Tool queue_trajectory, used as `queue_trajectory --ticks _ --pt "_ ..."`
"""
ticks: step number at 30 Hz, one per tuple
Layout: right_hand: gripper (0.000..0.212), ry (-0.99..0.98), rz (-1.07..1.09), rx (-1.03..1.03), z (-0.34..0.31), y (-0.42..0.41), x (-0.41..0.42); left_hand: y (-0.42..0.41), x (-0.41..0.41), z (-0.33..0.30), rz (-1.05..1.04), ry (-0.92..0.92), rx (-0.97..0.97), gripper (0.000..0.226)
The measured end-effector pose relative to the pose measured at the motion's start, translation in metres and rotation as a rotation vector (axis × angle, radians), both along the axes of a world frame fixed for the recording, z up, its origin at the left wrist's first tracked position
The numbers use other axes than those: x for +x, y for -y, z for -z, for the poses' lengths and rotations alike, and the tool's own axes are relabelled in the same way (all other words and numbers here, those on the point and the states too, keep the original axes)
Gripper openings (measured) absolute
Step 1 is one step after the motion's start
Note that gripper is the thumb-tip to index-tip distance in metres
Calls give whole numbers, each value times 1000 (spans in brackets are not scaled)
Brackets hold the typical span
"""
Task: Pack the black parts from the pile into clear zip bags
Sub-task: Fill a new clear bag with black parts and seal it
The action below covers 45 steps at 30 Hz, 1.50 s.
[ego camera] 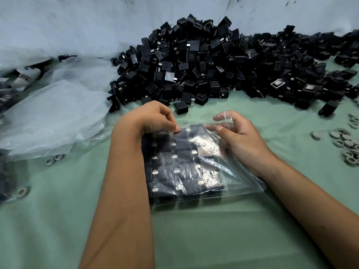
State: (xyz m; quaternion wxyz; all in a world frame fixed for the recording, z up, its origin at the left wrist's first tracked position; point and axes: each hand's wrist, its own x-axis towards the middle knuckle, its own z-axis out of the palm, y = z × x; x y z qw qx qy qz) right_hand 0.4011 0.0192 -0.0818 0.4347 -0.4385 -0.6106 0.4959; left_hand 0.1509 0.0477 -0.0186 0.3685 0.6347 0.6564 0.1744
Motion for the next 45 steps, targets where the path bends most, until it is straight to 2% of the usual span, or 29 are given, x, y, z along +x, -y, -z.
queue_trajectory --ticks 4,8,14,18,25,28,30,32,35,37,39,43,45 --pt "17 2 106 21 -2 2 0 -2 0 2 -17 -1 4 22" --pt "18 -1 124 12 -4 3 0 -2 -1 1 -18 -19 4 23" --pt "21 40 85 23 -3 4 -1 -3 9 -1 24 3 43 6" --pt "20 24 79 19 -3 3 -1 -4 23 2 84 6 66 5" --pt "16 -26 148 -17 -7 6 -2 -5 24 4 97 37 70 13" --pt "11 -34 253 -44 -9 5 -3 -4 26 4 96 12 67 16" --pt "8 13 381 -58 -11 3 0 -4 27 4 89 12 67 16" --pt "8 148 524 -12 -16 -1 8 -3 27 3 87 7 67 14" --pt "9 420 673 258 -36 -10 16 -3 22 2 74 4 74 10" --pt "9 457 583 389 -54 -22 7 -3 15 1 16 -24 109 7" --pt "15 566 354 426 -67 -45 -16 -5 4 1 -49 -84 137 7" --pt "36 1073 -169 487 -67 -87 -70 -4 -8 -2 -117 -104 161 5" --pt "46 1189 -298 521 -60 -98 -87 -2 -6 -5 -104 -91 185 4"
